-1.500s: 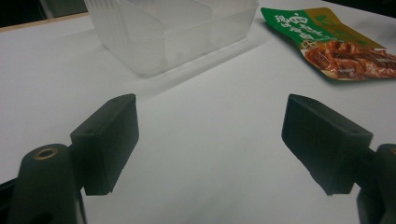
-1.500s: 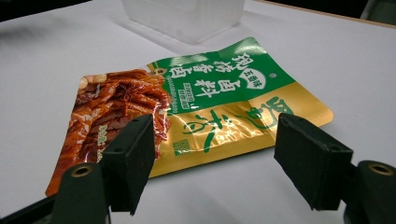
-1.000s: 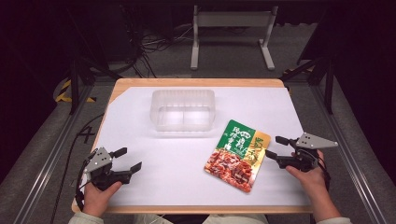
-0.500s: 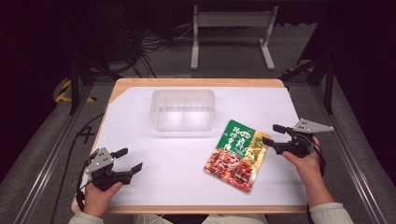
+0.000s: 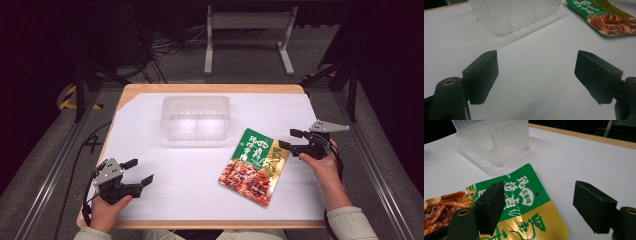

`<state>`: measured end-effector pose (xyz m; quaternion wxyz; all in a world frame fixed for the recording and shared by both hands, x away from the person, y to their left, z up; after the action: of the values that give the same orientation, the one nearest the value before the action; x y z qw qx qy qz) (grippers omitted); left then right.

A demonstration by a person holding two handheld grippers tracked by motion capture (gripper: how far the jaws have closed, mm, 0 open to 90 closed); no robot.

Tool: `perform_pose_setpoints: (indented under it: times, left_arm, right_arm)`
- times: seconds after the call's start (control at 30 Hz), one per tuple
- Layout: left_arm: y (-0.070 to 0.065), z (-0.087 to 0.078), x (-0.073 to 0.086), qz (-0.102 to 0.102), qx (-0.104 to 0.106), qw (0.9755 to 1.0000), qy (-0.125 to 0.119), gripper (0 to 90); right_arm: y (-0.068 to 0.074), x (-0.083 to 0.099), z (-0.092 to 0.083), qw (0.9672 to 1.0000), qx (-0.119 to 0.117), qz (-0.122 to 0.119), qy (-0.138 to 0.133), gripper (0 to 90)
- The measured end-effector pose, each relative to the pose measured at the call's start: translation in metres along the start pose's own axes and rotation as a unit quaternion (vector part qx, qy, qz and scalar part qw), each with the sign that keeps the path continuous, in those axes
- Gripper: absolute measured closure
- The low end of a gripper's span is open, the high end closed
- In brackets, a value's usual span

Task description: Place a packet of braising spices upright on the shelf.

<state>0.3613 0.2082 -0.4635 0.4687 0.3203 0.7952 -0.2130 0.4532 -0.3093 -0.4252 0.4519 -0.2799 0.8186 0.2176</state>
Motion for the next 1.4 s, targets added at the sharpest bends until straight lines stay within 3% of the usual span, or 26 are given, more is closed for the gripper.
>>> perform_pose_setpoints:
  times: [0.23, 0.47, 0.7, 0.93, 1.4]
  left_arm:
    - [-0.001, 0.001, 0.001, -0.001, 0.003, 1.0000, 0.006, 19.9]
    - [-0.001, 0.003, 0.002, 0.000, 0.005, 0.9999, 0.010, 19.7]
    - [-0.001, 0.003, 0.002, 0.001, 0.005, 0.9999, 0.011, 19.8]
    - [0.000, 0.003, 0.002, 0.000, 0.005, 0.9999, 0.012, 19.8]
    - [0.000, 0.004, 0.003, -0.001, -0.001, 0.9999, 0.014, 19.8]
  right_arm:
    - [-0.010, 0.006, 0.012, 0.9998, -0.006, 0.013, 0.016, 23.6]
    - [-0.017, 0.018, 0.020, 0.9994, -0.015, 0.016, 0.029, 28.3]
    - [-0.019, 0.028, 0.025, 0.9982, -0.018, 0.024, 0.052, 28.7]
    - [-0.020, 0.035, 0.028, 0.9961, -0.033, 0.051, 0.065, 29.7]
    - [-0.017, 0.040, 0.030, 0.9926, -0.051, 0.074, 0.082, 37.0]
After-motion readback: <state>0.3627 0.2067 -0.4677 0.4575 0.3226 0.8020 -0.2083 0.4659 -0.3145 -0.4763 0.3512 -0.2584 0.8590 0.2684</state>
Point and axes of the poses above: each handheld gripper's, and its own axes: z roughly forward along the jaws, x roughly out of its underside, y roughly to its left, the point moved 6 cm from there along z, roughly forward along the jaws, and after that the axes turned 2 degrees about y, right-handed, at the moved point
